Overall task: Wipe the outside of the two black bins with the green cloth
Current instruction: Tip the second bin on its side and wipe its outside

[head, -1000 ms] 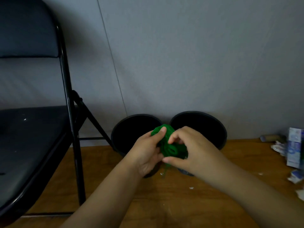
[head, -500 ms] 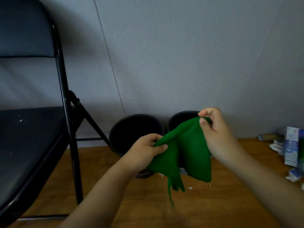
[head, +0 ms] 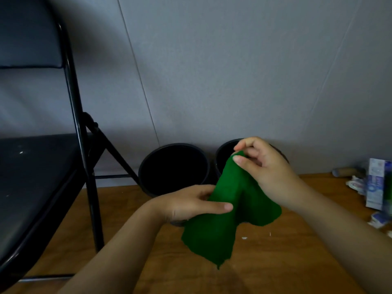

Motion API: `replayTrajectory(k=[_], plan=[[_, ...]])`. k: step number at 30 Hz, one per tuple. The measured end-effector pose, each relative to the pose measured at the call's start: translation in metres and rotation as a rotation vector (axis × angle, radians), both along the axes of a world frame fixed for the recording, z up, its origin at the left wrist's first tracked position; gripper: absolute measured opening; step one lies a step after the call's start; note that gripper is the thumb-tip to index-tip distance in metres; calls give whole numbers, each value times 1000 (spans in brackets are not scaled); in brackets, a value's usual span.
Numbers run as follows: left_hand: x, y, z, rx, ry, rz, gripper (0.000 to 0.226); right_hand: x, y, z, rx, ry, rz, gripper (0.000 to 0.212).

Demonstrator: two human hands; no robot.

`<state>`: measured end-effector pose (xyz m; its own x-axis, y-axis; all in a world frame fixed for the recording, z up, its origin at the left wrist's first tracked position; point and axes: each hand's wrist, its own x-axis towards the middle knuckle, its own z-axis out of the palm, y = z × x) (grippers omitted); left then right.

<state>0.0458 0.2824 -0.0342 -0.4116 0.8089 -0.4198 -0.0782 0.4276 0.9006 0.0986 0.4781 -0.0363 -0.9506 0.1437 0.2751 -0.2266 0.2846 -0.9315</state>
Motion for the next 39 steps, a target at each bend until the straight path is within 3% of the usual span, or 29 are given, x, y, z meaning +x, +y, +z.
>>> replayTrajectory(k=[6,8,10,12,18,23,27,34,39], plan=[[7,12,-2,231,-130,150,17,-10,6,-1,-142,-54,-131,17],[10,15,1,338,-194,209,21,-11,16,-5,-269,-251,-147,47],[10,17,7,458,-260,305,25,-6,26,-12,-465,-569,-33,81],[8,19,14,576,-291,385,25,3,29,-17,-691,-725,110,93],[-6,16,18,688,-214,547,38,11,26,-12,-1075,-595,225,88],[-18,-1,7,499,-39,569,39,10,29,-11,-921,-549,186,45],[-28,-14,-3,278,186,531,28,6,40,-13,-752,-552,160,37],[-34,-17,-15,207,283,608,21,-4,40,-26,-364,-459,-51,36],[-36,-12,-22,196,221,752,23,-9,35,-22,-500,-360,-265,29]])
